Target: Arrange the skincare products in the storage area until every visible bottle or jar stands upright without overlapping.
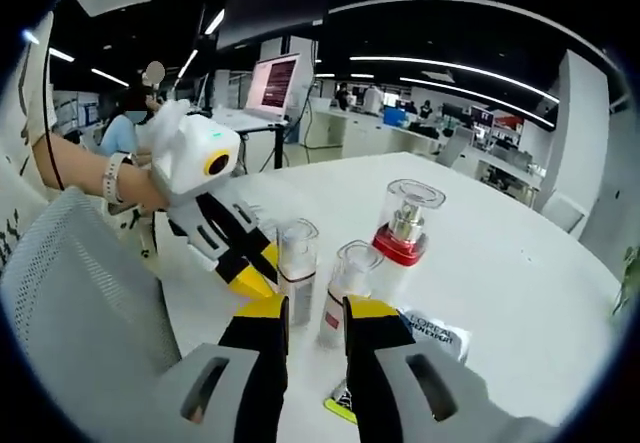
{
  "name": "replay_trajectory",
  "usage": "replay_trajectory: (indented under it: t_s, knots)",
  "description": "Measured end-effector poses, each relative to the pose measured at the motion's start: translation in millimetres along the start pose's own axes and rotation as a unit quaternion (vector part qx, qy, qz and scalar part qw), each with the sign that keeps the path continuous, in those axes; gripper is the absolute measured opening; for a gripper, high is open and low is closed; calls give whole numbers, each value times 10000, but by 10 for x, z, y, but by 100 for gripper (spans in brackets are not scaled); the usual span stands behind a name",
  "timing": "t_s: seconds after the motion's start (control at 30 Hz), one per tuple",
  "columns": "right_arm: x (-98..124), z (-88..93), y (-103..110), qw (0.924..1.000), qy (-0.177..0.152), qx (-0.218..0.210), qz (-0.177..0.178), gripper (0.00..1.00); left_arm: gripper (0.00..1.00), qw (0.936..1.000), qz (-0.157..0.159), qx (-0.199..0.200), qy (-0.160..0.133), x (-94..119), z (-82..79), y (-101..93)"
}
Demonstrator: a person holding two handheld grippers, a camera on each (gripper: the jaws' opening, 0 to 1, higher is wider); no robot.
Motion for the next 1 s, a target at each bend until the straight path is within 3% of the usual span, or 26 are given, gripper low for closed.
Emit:
replay_trajectory:
  t_s: [0.27, 0.67, 0.9, 1.0]
  knots:
    - [18, 19, -38, 9999, 48, -50, 81, 20, 8, 10000, -66, 19, 8, -23, -12, 32]
    - [-12, 3, 40, 9999, 55, -37, -90, 19, 6, 9992, -377, 127, 5, 56, 7, 156]
    - [-7, 24, 31, 9999, 90, -77, -79, 19, 19, 9995, -293, 28, 137, 24, 34, 33]
    - [-7, 25, 38, 9999, 94, -78, -83, 19, 26, 9994, -319, 135, 58, -34, 9, 34]
Point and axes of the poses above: the point that each gripper's makers call its tool centre point, and the gripper's own axes: x roughly backward along the fingers, y roughly to its left, z roughly out of its underside, the point moved 9 cm from there along x, roughly backward along the fingers, and after that the axes turned 13 degrees about z, right-handed, at the moved point
